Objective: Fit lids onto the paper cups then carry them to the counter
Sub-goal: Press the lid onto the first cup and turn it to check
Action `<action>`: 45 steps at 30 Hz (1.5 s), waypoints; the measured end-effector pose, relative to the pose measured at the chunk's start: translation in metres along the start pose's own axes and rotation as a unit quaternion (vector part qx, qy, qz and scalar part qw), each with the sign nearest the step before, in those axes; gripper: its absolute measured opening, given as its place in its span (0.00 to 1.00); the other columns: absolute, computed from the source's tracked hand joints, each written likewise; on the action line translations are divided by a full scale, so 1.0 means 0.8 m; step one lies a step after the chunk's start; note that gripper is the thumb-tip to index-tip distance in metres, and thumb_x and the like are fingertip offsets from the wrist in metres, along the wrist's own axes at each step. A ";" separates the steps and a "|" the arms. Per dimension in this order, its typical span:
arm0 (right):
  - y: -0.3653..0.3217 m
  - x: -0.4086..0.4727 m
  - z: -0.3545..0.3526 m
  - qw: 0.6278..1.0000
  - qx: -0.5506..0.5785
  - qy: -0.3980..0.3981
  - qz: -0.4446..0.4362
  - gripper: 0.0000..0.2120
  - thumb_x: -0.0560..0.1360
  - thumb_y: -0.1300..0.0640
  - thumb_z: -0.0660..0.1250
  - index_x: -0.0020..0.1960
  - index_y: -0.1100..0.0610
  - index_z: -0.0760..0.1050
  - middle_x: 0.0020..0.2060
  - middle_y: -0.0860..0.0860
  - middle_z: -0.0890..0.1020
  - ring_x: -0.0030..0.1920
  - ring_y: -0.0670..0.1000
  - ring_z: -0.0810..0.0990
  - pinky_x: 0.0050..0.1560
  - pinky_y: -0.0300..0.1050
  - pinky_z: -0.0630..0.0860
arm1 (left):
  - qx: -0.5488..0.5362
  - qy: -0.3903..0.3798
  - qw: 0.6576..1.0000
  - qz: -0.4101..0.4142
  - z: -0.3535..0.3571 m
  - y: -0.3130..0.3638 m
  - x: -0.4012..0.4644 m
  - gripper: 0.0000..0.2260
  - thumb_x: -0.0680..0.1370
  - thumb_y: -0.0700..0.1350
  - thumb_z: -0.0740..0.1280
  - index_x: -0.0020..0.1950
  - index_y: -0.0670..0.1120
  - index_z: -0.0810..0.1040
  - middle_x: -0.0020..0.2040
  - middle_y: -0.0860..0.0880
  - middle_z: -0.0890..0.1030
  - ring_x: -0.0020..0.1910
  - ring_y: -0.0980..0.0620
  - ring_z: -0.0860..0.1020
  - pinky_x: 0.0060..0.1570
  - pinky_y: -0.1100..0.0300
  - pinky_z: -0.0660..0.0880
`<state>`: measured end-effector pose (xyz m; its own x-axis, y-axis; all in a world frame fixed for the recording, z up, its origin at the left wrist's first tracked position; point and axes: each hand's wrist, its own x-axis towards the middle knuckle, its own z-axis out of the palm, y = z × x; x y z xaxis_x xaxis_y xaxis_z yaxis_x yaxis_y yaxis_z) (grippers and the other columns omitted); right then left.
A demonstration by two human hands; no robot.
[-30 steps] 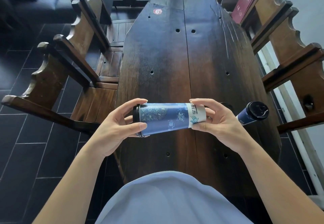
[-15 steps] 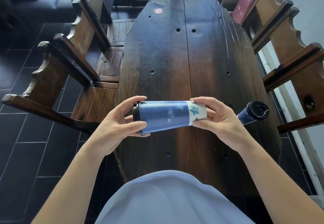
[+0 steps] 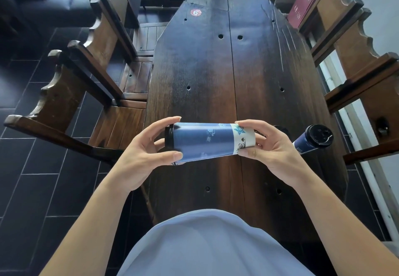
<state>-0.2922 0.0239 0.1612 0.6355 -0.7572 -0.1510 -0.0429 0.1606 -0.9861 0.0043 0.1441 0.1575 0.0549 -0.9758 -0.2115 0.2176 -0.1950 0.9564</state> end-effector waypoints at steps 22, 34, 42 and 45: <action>0.000 0.001 -0.004 0.999 -0.042 -0.008 -0.007 0.30 0.70 0.60 0.77 0.71 0.52 0.74 0.61 0.50 0.81 0.66 0.55 0.79 0.59 0.52 0.82 | 0.001 0.006 1.000 -0.016 0.006 0.009 0.006 0.27 0.70 0.47 0.78 0.68 0.55 0.79 0.64 0.49 0.80 0.63 0.37 0.81 0.49 0.37 0.84; 0.001 -0.005 -0.001 0.998 -0.060 0.001 0.025 0.26 0.72 0.53 0.77 0.68 0.45 0.75 0.59 0.43 0.81 0.65 0.49 0.79 0.57 0.50 0.84 | 0.010 -0.004 1.000 -0.016 0.008 0.013 0.003 0.33 0.66 0.45 0.83 0.69 0.56 0.79 0.65 0.46 0.81 0.63 0.36 0.82 0.50 0.34 0.83; -0.005 -0.007 -0.004 0.998 -0.056 -0.003 0.014 0.25 0.71 0.55 0.73 0.67 0.44 0.75 0.58 0.44 0.82 0.66 0.48 0.78 0.54 0.45 0.83 | -0.001 -0.018 0.999 -0.042 0.007 0.012 0.006 0.35 0.67 0.43 0.80 0.73 0.58 0.76 0.69 0.48 0.78 0.67 0.37 0.80 0.51 0.30 0.82; -0.003 -0.008 -0.003 0.998 -0.057 -0.005 0.020 0.24 0.72 0.55 0.73 0.66 0.44 0.75 0.57 0.43 0.82 0.66 0.48 0.78 0.52 0.43 0.83 | 0.008 -0.023 0.999 -0.023 0.006 0.012 0.004 0.35 0.67 0.41 0.80 0.72 0.56 0.77 0.70 0.47 0.77 0.69 0.35 0.78 0.55 0.28 0.80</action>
<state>-0.2979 0.0265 0.1642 0.6385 -0.7457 -0.1905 -0.1552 0.1176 -0.9809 0.0015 0.1385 0.1666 -0.0006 -0.9694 -0.2456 0.2026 -0.2406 0.9492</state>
